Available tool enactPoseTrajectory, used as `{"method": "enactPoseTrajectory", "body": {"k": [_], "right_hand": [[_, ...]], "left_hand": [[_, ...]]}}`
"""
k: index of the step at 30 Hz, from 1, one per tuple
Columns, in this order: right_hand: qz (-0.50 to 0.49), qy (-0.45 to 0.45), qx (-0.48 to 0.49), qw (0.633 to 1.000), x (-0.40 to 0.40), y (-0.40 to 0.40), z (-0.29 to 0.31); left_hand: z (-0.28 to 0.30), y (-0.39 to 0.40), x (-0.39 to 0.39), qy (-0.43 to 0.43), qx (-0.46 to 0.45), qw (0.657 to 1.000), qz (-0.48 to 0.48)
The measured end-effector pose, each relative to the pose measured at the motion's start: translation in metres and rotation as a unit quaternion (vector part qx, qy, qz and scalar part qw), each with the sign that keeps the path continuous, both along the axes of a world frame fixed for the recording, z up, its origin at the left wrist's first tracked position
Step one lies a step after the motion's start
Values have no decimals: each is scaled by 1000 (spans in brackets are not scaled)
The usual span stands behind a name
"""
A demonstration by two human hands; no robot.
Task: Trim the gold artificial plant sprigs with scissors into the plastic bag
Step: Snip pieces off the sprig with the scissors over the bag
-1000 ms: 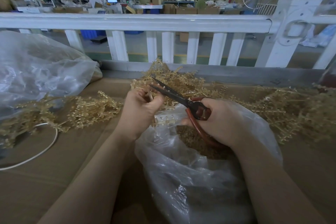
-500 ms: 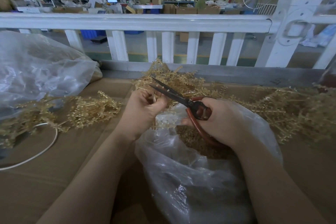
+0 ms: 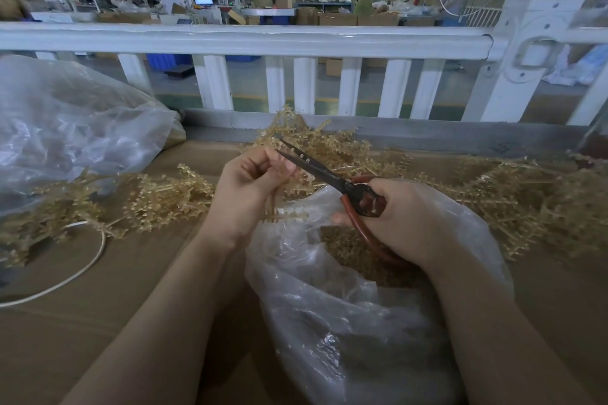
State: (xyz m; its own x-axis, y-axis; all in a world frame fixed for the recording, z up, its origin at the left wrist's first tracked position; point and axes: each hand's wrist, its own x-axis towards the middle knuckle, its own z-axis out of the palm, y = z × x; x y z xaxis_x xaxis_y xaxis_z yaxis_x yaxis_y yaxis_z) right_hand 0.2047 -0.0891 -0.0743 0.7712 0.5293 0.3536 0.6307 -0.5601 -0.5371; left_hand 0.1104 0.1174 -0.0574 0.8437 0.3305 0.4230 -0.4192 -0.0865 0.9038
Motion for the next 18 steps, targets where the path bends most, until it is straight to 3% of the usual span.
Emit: {"method": "enactPoseTrajectory", "body": {"k": [8, 18], "right_hand": [[10, -14, -3, 1000, -1, 1, 0], [20, 7, 16, 1000, -2, 2, 1]], "left_hand": [[0, -3, 0, 2, 93, 995, 31], [0, -6, 1, -19, 66, 998, 6]]}}
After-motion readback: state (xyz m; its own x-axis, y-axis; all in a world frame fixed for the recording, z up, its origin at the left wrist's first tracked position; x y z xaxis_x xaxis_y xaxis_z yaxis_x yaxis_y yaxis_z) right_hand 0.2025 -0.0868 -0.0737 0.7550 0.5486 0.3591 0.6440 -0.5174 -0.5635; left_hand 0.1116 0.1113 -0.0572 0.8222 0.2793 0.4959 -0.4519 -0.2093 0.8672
